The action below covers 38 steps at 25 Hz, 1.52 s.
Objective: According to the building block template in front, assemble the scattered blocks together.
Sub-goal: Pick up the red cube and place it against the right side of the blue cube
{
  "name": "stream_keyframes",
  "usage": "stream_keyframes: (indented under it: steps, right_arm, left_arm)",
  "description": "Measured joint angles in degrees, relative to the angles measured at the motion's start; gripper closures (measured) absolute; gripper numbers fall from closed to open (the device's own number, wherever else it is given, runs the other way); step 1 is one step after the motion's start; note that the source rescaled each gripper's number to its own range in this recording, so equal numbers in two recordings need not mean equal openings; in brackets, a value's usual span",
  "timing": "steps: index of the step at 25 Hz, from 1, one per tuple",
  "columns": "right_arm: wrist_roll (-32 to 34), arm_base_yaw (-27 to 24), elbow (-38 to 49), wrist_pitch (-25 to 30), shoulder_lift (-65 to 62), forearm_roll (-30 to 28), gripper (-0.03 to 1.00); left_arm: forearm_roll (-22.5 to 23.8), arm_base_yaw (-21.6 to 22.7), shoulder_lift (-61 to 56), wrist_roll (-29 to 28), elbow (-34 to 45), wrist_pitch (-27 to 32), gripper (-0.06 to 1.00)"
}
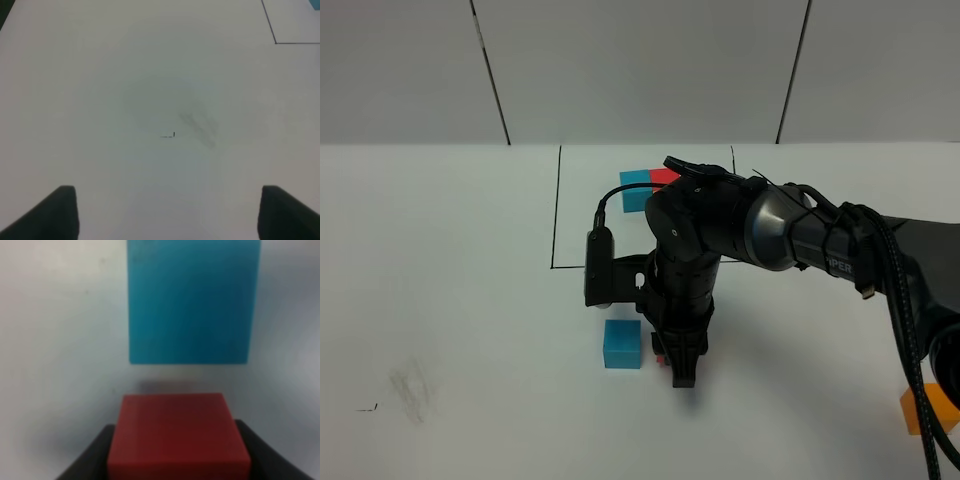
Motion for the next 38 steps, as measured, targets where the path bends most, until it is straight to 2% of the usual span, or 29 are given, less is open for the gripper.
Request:
stream_keyframes:
  steps: [6, 16, 28, 38]
  right_arm:
    - [-2.4, 0.0, -0.4, 0.3, 0.9, 0.1, 0.97]
    - [-3.8, 0.0, -5.4, 3.8, 3.1, 0.2, 0.97]
    - [1.2, 0.0, -5.4, 4.5, 3.1, 0.2, 0.97]
    - [1.6, 0.0, -5.4, 4.2, 4.7, 0.3, 0.97]
  left_arm:
    - [0.0, 0.0, 0.0, 0.0, 0.0, 0.0, 0.10]
    - [0.0, 0.0, 0.0, 0.0, 0.0, 0.0, 0.10]
    - [0.0, 0.0, 0.0, 0.0, 0.0, 0.0, 0.10]
    - [0.0, 0.0, 0.0, 0.0, 0.0, 0.0, 0.10]
